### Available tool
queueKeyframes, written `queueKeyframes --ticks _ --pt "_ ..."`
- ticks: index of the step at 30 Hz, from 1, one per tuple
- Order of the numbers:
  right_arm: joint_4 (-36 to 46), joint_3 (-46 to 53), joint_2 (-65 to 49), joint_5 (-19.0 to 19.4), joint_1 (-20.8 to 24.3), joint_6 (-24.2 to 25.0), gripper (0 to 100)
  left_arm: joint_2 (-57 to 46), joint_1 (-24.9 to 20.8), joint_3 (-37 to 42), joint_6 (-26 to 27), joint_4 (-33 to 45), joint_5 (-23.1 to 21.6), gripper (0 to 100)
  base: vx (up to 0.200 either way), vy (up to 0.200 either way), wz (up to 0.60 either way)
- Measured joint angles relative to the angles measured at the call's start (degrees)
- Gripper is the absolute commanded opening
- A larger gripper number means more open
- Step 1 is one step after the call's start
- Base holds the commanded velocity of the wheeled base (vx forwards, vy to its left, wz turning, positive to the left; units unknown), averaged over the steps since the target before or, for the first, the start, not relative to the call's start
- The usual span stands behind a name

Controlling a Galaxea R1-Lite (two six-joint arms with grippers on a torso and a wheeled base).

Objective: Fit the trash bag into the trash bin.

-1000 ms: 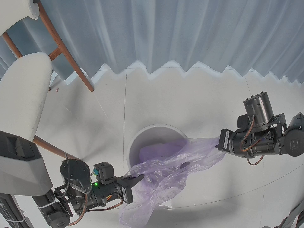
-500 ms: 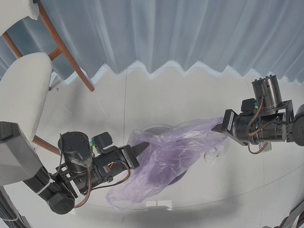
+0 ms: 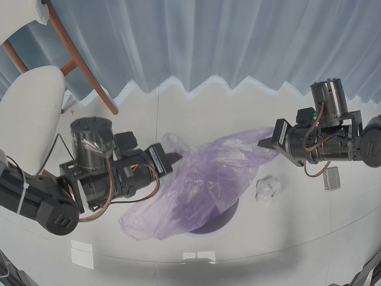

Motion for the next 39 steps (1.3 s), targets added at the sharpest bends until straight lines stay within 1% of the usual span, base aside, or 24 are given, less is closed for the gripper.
queueKeyframes --ticks 4,7,11,14,19,24,27,35,39 --pt "-0.02 -3.94 2.41 1.76 -1.45 -1.19 0 0.13 0.22 -4.64 0.09 2.19 0.23 0 0.000 0.000 0.00" --pt "-0.05 -5.45 4.05 3.10 -2.65 -3.72 0 1.62 0.55 -7.56 0.29 3.52 0.48 0 0.000 0.000 0.00" --pt "-0.29 -6.58 5.92 5.86 -4.01 -7.30 0 3.52 1.10 -10.87 0.40 7.61 0.66 0 0.000 0.000 0.00" --pt "-0.41 -7.77 7.49 6.60 -5.03 -9.72 0 5.01 1.37 -12.80 0.44 8.79 0.88 0 0.000 0.000 0.00" --pt "-0.51 -11.96 11.18 7.61 -7.13 -11.68 0 8.02 1.65 -16.35 0.46 9.58 1.65 0 0.000 0.000 0.00" --pt "-0.55 -15.84 15.30 7.98 -8.64 -12.69 0 11.24 2.34 -18.79 0.49 10.42 1.84 0 0.000 0.000 0.00" --pt "-0.57 -16.66 17.38 8.11 -9.23 -12.89 0 12.52 3.74 -19.16 0.51 10.70 1.87 0 0.000 0.000 0.00" --pt "-2.86 -18.82 22.48 8.70 -11.37 -12.91 0 13.90 8.07 -17.65 0.51 12.58 1.89 0 0.000 0.000 0.00" --pt "-3.77 -19.98 24.36 8.70 -11.82 -12.09 0 13.89 7.88 -16.80 0.49 12.80 1.89 0 0.000 0.000 0.00"
